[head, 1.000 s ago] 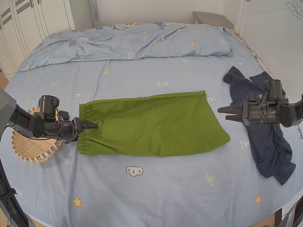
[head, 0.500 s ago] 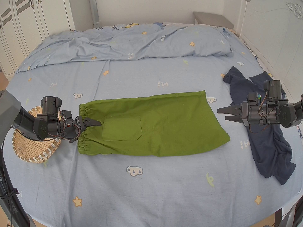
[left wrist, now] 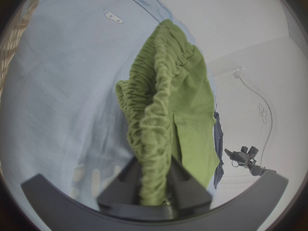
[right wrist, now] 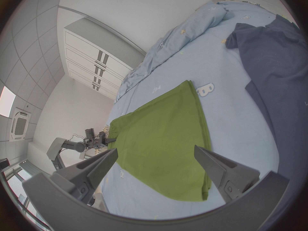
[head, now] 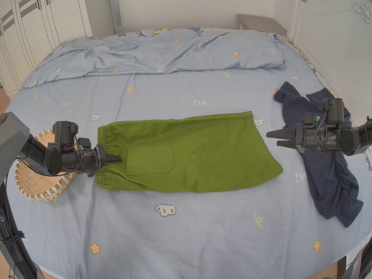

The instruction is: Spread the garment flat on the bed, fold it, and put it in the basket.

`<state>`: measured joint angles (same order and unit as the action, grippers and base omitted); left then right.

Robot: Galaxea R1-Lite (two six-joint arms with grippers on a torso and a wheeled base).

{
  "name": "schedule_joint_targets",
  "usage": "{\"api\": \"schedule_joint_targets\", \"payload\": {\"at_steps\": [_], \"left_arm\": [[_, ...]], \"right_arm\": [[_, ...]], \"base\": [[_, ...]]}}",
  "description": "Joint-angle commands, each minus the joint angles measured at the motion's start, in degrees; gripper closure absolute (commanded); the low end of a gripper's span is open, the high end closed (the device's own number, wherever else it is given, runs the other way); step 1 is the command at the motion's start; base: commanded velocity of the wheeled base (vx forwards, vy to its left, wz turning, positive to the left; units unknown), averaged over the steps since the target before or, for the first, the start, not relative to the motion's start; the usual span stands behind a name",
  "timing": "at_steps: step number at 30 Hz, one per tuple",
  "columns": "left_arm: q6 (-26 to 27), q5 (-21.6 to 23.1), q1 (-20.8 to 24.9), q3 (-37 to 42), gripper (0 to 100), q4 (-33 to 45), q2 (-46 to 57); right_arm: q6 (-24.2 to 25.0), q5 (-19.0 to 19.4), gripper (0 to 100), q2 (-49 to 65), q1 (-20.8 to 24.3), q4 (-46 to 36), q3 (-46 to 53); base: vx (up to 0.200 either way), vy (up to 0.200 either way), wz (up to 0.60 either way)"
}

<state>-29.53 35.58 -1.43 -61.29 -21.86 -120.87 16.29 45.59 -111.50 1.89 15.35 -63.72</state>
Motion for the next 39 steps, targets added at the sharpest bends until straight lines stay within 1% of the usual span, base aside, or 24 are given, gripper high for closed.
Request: {"api": "schedule_joint_targets", "payload": {"at_steps": [1, 2, 6, 7, 14, 18, 24, 32, 39], "left_arm": [[-0.18, 0.10, -0.16, -0.05, 100, -0.20, 0.02], [-0.45, 0.45, -0.16, -0.14, 100, -0.20, 0.02], [-1.15, 1.15, -0.33, -0.23, 100, -0.20, 0.55], [-1.50, 1.59, -0.42, -0.23, 100, -0.20, 1.60], [-1.50, 1.59, -0.77, -0.14, 100, -0.20, 3.27], [-1.50, 1.59, -0.95, -0.05, 100, -0.20, 3.80], [-1.41, 1.59, -0.95, -0.23, 100, -0.20, 3.71], [-1.41, 1.59, -0.77, -0.05, 100, -0.29, 3.80], [-1.32, 1.59, -0.68, -0.05, 100, -0.29, 3.71]], "right_arm": [[-0.11, -1.82, 0, -5.22, -0.31, 0.03, -3.16], [0.06, -2.09, 0, -6.89, -0.40, -0.93, -5.71], [-0.11, -2.17, 0, -8.74, -0.40, -3.57, -8.53], [-0.47, -2.26, 0, -10.23, -0.40, -5.42, -10.72], [-2.14, -2.26, 0, -15.59, -0.75, -11.74, -20.65], [-2.49, -2.26, 0, -18.14, -0.75, -13.59, -24.43], [-3.10, -2.35, 0, -21.22, -0.66, -13.50, -25.40], [-3.19, -2.35, 0, -22.45, -0.04, -13.59, -25.75], [-3.28, -2.26, 0, -22.36, 2.33, -14.21, -23.99]], "base": [[0.000, 0.000, 0.00], [0.000, 0.000, 0.00], [0.000, 0.000, 0.00], [0.000, 0.000, 0.00], [0.000, 0.000, 0.00], [0.000, 0.000, 0.00], [0.000, 0.000, 0.00], [0.000, 0.000, 0.00], [0.000, 0.000, 0.00]]}}
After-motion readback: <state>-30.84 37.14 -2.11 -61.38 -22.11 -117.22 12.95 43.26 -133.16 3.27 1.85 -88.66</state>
